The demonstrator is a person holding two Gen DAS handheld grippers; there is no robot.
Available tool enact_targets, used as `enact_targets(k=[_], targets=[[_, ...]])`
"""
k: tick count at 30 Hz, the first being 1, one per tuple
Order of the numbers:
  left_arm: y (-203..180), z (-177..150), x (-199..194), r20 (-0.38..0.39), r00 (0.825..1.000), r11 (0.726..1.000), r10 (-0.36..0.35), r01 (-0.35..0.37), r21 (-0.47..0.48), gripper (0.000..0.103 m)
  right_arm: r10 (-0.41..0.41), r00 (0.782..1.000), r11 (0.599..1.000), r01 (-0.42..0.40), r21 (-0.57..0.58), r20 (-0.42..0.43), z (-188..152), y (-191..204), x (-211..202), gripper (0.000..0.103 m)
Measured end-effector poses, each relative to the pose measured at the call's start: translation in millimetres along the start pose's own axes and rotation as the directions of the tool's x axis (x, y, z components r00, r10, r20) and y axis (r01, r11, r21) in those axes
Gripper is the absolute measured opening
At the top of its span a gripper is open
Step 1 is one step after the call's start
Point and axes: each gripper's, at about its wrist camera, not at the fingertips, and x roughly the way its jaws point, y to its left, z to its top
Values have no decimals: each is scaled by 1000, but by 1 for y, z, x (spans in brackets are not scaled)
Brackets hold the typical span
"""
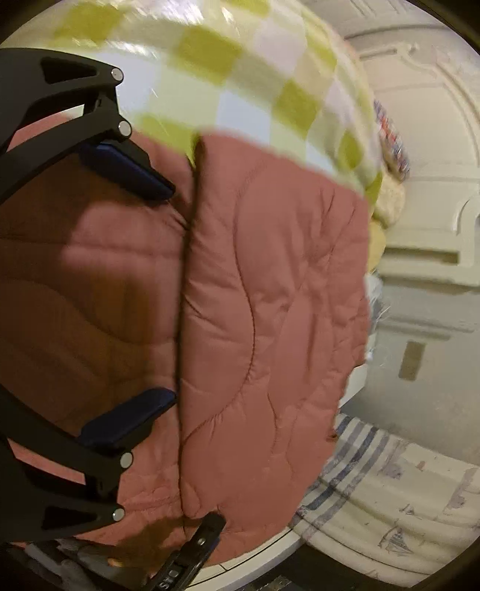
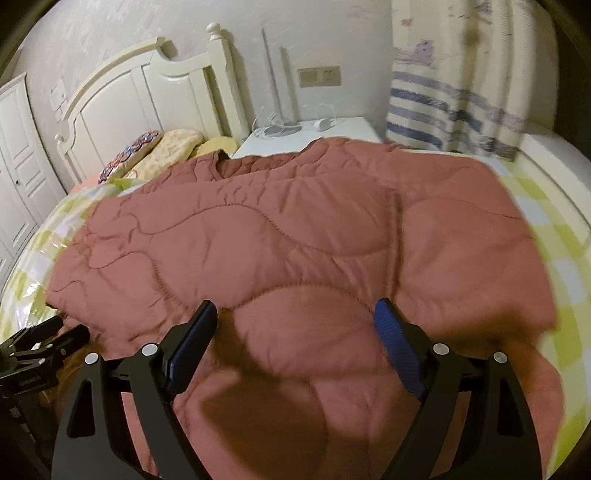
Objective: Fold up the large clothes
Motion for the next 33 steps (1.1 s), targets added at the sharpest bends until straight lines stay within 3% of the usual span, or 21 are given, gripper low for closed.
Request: enact_targets(k=[2,4,8,12,15,17,19,21,25,28,29,33], targets=[[0,-12,-25,48,998,1000,-27,27,4,101,6,999,1000,-4,-29,50,-18,8,-33,87],[3,-31,-39,53,999,1000,-8,7,24,101,-28,998,992,35,-119,62,-36,21,-48,87],[6,-41,-18,-73,997,999,33,-31,29,101,-116,988,955,82,-286,-102,-70,41,-24,86],[-2,-43,-23,-61,994,994,87,-83,67,101,-143,984,958,110,-265,-108,-67,42,-29,86],[-6,-53,-39,-21,996,992,89,-86,93,101,-148,986,966,127,-224,-81,-74,32,-49,86],[-5,-61,-37,-51,993,989,107,-101,109,101,-196,976,965,174,-196,-98,-82,14,-49,86],[1,-61,-32,-86,993,994,80,-72,87,101,-129,983,986,113,-124,-131,-84,-6,-47,91],[4,-59,-31,-99,992,995,72,-65,74,101,-116,985,989,102,-110,-132,-83,-12,-54,91],[16,-58,-47,-39,995,995,96,-95,45,101,-169,984,984,165,-73,-61,-78,-29,-76,91],[39,-59,-38,-79,991,993,104,-108,-42,101,-251,961,968,251,-10,-115,-86,-57,-61,91],[45,-59,-34,-101,992,993,79,-86,-74,101,-224,964,973,229,20,-146,-88,-64,-56,92],[36,-56,-41,-77,988,990,132,-136,-48,101,-255,961,966,257,11,-110,-85,-57,-67,92]])
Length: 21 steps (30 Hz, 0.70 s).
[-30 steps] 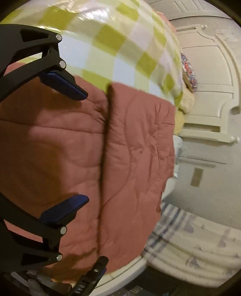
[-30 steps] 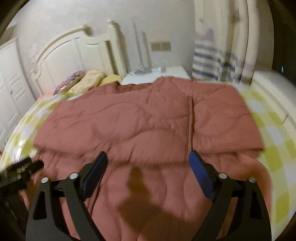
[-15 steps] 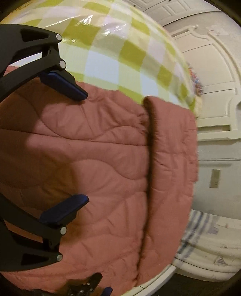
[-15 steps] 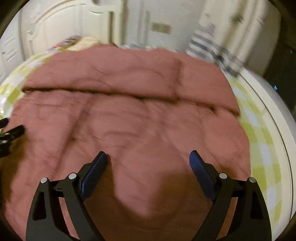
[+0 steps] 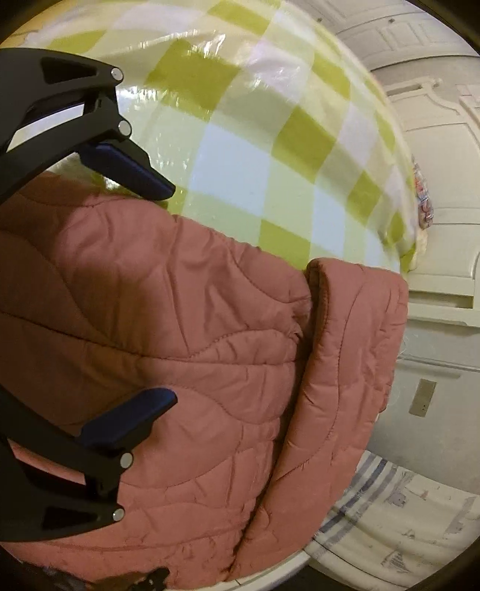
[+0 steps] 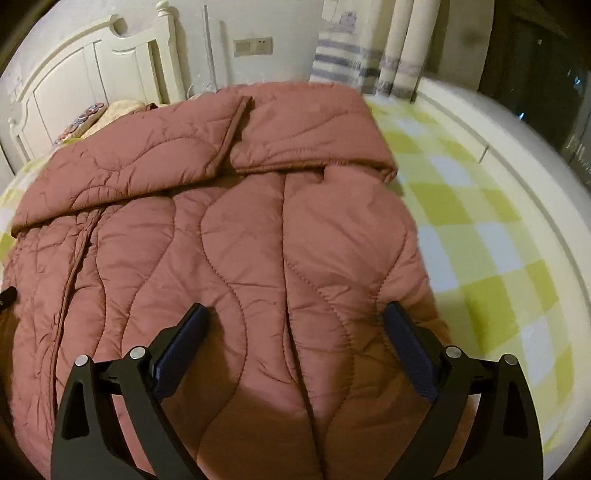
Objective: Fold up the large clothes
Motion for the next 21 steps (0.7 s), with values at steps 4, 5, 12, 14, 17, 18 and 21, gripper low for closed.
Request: enact_targets(k=[4,5,12,14,17,18,21], targets=[[-32,-5,-28,99,994,995,-47,38,93,101,105,993,991,-99,-94,56,-4,32,-23,92],[-43,-8,-31,107,992,990,-71,57,129,101,123,991,982,-114,-149,47,-6,47,-24,92],[-96,-25,-13,22,998,942,-51,41,332,101,138,989,959,-146,-241,-50,-17,74,-7,98],[-81,-24,-17,25,998,958,-61,52,284,101,139,990,971,-140,-195,-20,-19,61,-19,98],[-54,-29,-29,47,996,974,-70,58,221,101,135,991,980,-130,-148,25,-29,39,-33,98],[-48,-32,-29,42,998,976,-54,44,212,101,107,994,985,-103,-141,22,-34,28,-32,98],[-29,-30,-22,1,997,985,-80,79,152,101,123,992,988,-126,-85,-37,-50,0,-20,98]])
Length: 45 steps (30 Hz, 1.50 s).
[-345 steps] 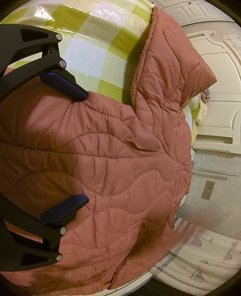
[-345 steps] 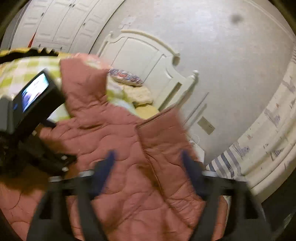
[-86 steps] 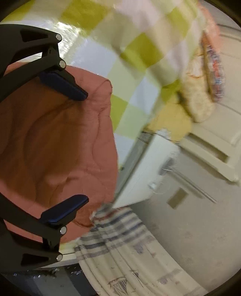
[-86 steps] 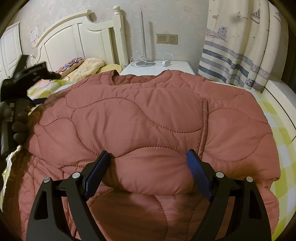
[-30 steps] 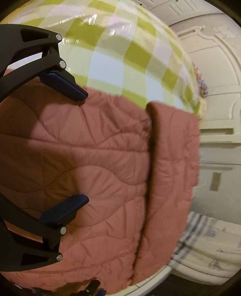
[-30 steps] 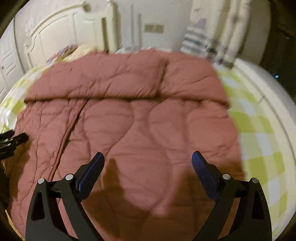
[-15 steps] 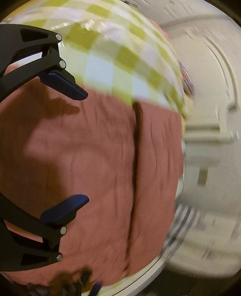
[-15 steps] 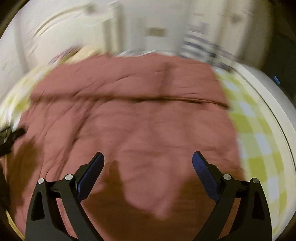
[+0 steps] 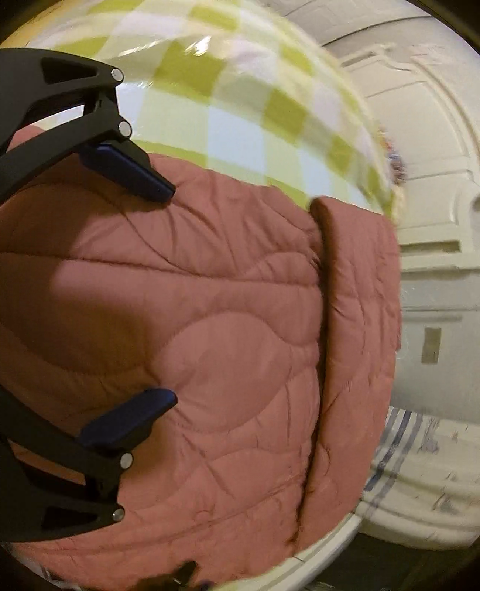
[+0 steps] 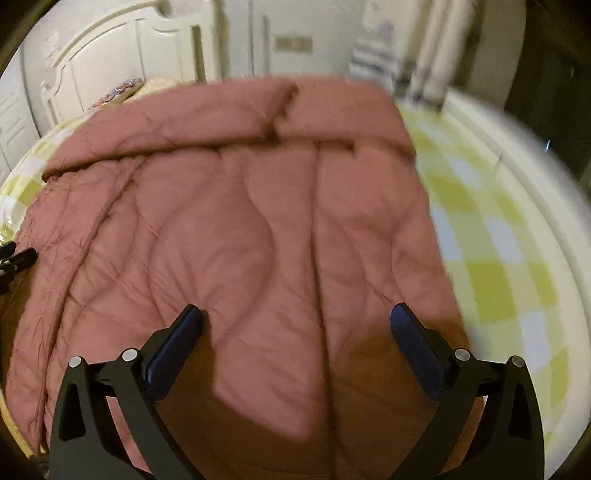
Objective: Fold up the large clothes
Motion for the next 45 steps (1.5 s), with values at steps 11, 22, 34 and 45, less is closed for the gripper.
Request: enact_targets(k=[11,22,34,45], targets=[[-80,-39,-40,65,997,969,-43,26,246,101,84,996,965,-71,-251,42,-39,73,-26,98],[-42,-53,-41,53,997,988,-56,48,146,101,64,994,989,-51,-142,91,-54,35,-47,98],[-46,-79,-63,101,990,985,-103,87,150,101,145,981,973,-118,-198,127,-78,64,-63,98],[0,-90,-74,174,985,1000,13,-17,16,101,93,980,976,-55,-209,177,-86,57,-64,98]])
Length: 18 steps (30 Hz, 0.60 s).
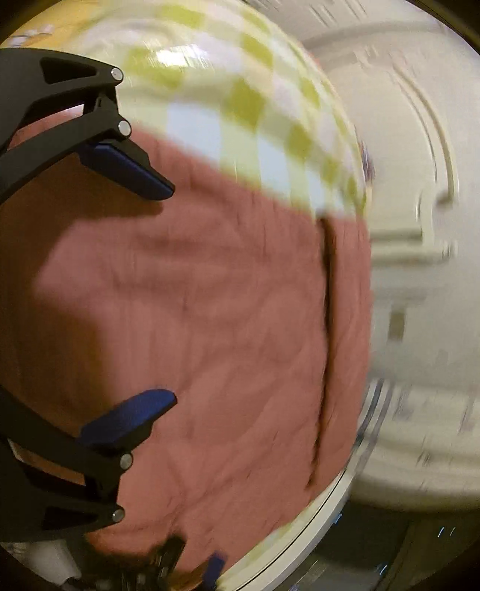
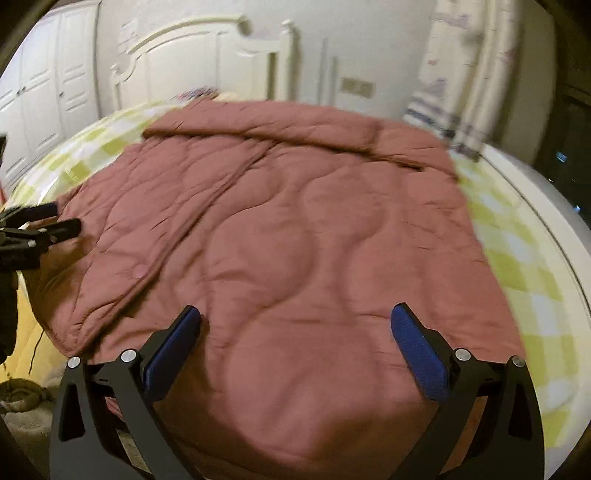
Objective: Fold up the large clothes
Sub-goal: 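Move both tools to the jacket hem, ready to grasp it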
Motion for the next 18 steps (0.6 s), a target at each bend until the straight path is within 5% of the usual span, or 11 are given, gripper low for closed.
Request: enact_targets(k=[3,5,10,12,14,18], targets=[[28,-2,-6,3,997,990,79,-78,-120,100,-45,997,997,49,64,-59,-11,-24,7,98],[32,-1,-19,41,998,987,52,-45,-156,100,-32,998,992,39,120,-60,-13,-31,5,98],[-32,2,-53,152,980,990,-129,117,83,101,0,1000,1000,0,25,0,-2,4,-10,98],[-62,-6,-43,107,983,973,-147,124,193,101,37,999,998,-36,-47,15,-1,25,-10,98],[-85,-22,-12,-20,994,951,-112,113,288,101,51,999,993,-53,-110,-18,-6,42,-1,98],[-69,-25,0,-39,983,958,-179,183,220,101,100,995,993,-101,-66,-19,-12,35,7,98]])
